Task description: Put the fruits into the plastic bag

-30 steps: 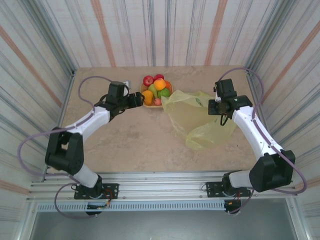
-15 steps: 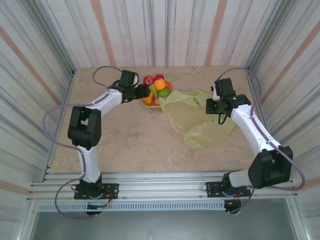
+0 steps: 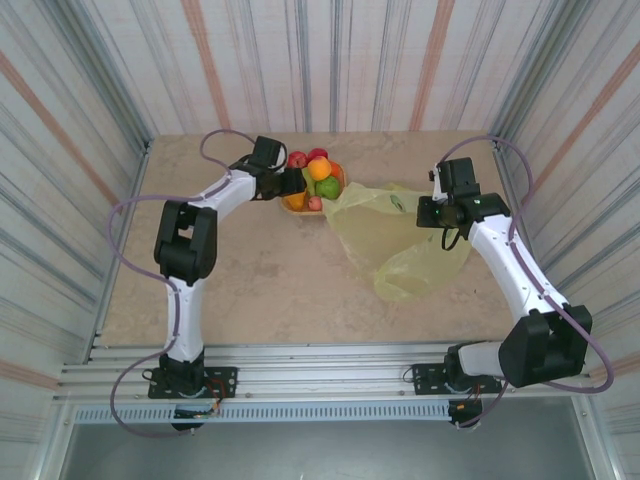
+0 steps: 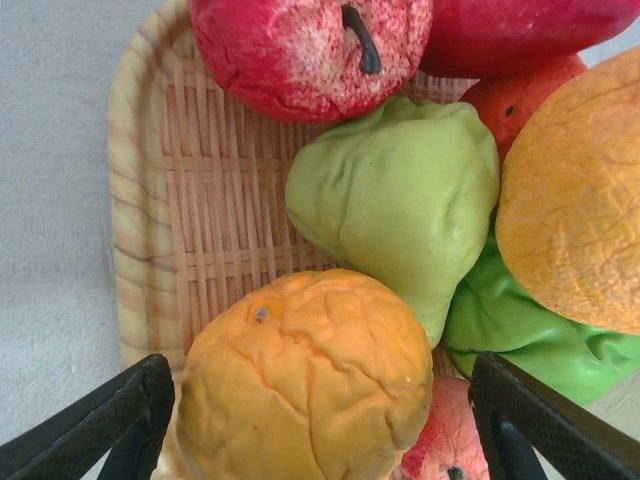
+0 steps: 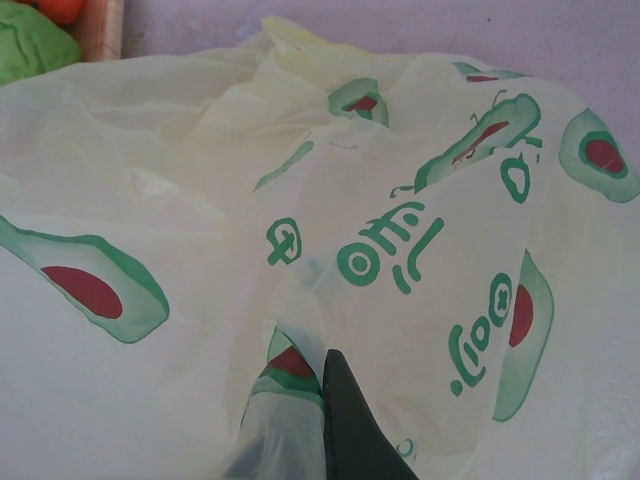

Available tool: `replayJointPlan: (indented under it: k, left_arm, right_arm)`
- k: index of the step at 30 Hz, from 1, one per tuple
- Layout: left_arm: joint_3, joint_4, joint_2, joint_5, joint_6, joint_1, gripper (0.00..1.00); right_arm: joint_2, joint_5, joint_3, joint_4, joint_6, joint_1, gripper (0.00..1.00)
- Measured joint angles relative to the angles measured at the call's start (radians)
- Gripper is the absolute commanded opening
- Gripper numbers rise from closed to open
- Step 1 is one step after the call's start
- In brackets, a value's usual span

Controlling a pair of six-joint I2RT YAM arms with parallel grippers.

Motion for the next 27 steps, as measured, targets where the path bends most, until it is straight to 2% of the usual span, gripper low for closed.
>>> replayJointPlan:
  k: [20, 27]
  left_arm:
    - [0.075, -0.058, 0.075, -0.042, 0.016, -0.027, 0.82]
    - [0.081, -0.071, 0.082, -0.048, 0.023, -0.027, 0.73]
  right_arm:
    - [-0.023, -0.008, -0.027, 0.011, -0.002, -0.002, 0.00]
    - [-0.023, -0.009, -0.027, 0.011, -0.002, -0.005, 0.00]
